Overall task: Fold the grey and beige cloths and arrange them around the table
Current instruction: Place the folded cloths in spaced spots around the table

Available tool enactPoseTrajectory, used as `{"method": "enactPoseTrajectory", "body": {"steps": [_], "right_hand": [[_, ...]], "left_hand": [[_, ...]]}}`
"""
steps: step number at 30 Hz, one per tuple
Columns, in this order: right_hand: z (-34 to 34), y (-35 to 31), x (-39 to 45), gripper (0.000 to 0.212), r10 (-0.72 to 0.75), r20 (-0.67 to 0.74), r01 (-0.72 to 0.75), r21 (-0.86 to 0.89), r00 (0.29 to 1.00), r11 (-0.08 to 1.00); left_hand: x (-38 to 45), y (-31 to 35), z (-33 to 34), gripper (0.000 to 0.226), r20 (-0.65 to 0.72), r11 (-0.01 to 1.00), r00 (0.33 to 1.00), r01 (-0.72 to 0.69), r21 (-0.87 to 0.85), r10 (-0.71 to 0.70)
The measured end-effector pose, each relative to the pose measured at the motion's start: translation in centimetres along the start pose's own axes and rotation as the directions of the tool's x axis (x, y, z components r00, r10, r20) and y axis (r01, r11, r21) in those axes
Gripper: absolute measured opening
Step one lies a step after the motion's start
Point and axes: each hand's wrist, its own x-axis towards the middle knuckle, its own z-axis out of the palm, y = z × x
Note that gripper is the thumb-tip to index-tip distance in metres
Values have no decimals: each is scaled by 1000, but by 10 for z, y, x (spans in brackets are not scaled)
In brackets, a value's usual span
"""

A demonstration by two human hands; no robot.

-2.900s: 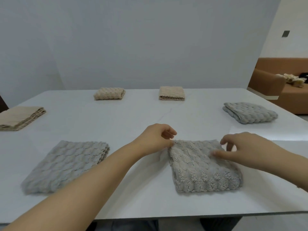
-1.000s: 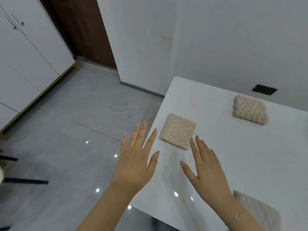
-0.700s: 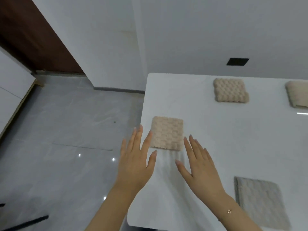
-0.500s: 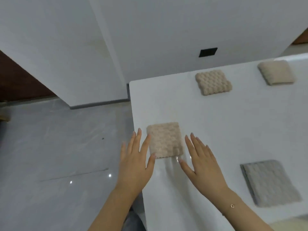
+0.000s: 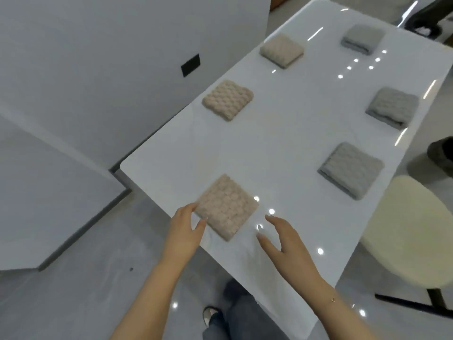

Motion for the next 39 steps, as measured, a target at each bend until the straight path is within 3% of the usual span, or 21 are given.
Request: {"method": "enactPoseTrajectory", "body": {"steps": [6, 11, 16, 19, 22, 27, 34, 35, 37, 39], "right_hand": [[39, 16, 28, 36, 302, -3, -282, 352, 953, 892], [66, 13, 51, 37, 505, 61, -438, 593, 861, 675], [96, 0, 78, 32, 618, 19, -459, 687, 786, 563], [113, -8, 87, 21, 705, -89, -424, 744, 704, 517], [127, -15, 93, 24, 767, -185, -339, 816, 614, 468], [139, -22, 102, 23, 782, -316, -315, 785, 536, 534], [143, -17, 107, 20, 801, -353, -347, 763, 483, 546], [143, -18, 106, 20, 789, -373, -348, 746, 488, 568], [145, -22, 99, 30, 685, -522, -372, 584, 508, 721], [146, -25, 92, 45, 461, -653, -384, 270, 600, 883]], "left_hand": [[60, -14, 7, 44, 63, 995, 995, 69, 65, -73], [92, -22, 9, 39, 193, 992, 974, 106, 63, -116], [117, -30, 10, 27, 288, 995, 952, 98, 35, -104], [128, -36, 4, 27, 386, 997, 920, 70, 17, -71], [133, -41, -3, 22, 431, 997, 900, 80, -9, -68], [141, -50, -3, 22, 447, 999, 893, 38, 37, -50], [140, -49, -2, 28, 473, 992, 880, -91, 85, 41], [140, -48, -4, 34, 464, 980, 882, -153, 124, 79], [141, -45, -6, 47, 385, 883, 877, -399, 249, 288], [142, -39, -1, 45, 366, 721, 769, -629, 289, 524]]}}
